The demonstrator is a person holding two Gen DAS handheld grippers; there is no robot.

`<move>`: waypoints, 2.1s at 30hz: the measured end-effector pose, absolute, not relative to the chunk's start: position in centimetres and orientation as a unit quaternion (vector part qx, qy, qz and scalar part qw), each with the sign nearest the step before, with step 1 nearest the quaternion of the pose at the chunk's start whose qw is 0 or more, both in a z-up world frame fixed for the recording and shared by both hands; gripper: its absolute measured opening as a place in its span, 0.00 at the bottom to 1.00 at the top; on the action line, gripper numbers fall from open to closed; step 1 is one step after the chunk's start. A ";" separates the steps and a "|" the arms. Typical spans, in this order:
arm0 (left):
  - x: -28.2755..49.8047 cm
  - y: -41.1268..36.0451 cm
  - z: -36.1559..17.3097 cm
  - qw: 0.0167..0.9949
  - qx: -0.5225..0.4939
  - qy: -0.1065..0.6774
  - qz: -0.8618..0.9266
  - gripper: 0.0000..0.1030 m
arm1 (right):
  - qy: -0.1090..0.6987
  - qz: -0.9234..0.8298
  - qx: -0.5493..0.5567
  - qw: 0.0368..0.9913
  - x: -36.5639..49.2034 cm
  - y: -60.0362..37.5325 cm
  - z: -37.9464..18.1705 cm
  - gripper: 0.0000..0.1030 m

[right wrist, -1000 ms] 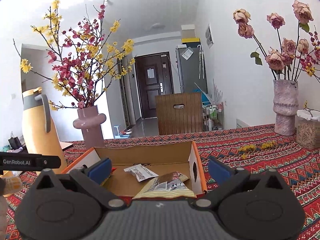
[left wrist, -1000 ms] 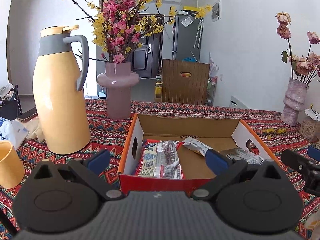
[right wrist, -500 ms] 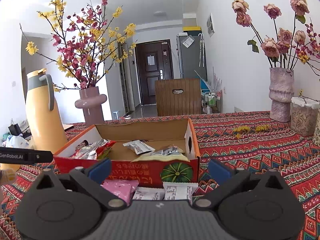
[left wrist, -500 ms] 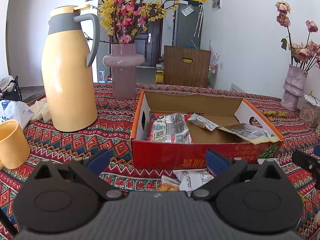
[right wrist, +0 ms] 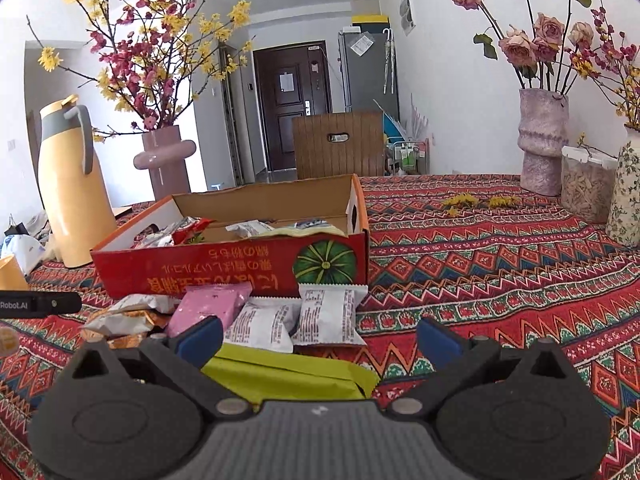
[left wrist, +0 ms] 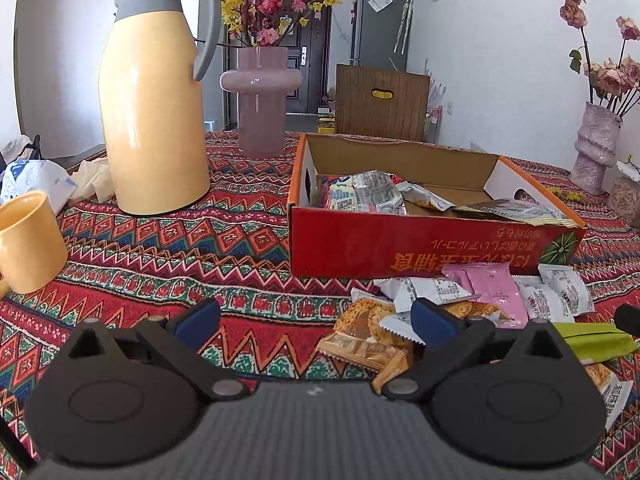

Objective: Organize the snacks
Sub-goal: 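Withdraw both tools from the box back over the snack pile, then grasp the yellow-green bar with the right tool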

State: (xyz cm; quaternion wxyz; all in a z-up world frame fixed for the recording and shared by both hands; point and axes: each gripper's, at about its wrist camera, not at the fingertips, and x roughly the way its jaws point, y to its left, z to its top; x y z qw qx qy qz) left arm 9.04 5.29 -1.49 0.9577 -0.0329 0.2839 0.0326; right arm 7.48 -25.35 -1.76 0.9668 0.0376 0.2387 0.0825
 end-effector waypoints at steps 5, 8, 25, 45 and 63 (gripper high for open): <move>8.9 5.5 -2.3 0.960 -0.036 0.277 0.027 1.00 | 0.250 0.081 0.033 0.964 7.2 -25.2 -2.1 1.00; 8.8 5.3 -2.6 0.961 -0.031 0.273 0.025 1.00 | 0.253 0.083 0.028 0.964 7.1 -24.9 -2.2 1.00; 8.8 5.6 -2.8 0.960 -0.047 0.275 0.017 1.00 | 0.287 0.118 -0.080 0.947 7.8 -22.0 -3.0 1.00; 8.8 5.6 -3.0 0.959 -0.048 0.277 0.013 1.00 | 0.296 0.133 -0.126 0.937 11.4 -20.9 -3.2 0.98; 8.9 5.5 -3.1 0.959 -0.048 0.278 0.012 1.00 | 0.286 0.200 -0.229 0.909 10.9 -19.0 -3.9 0.44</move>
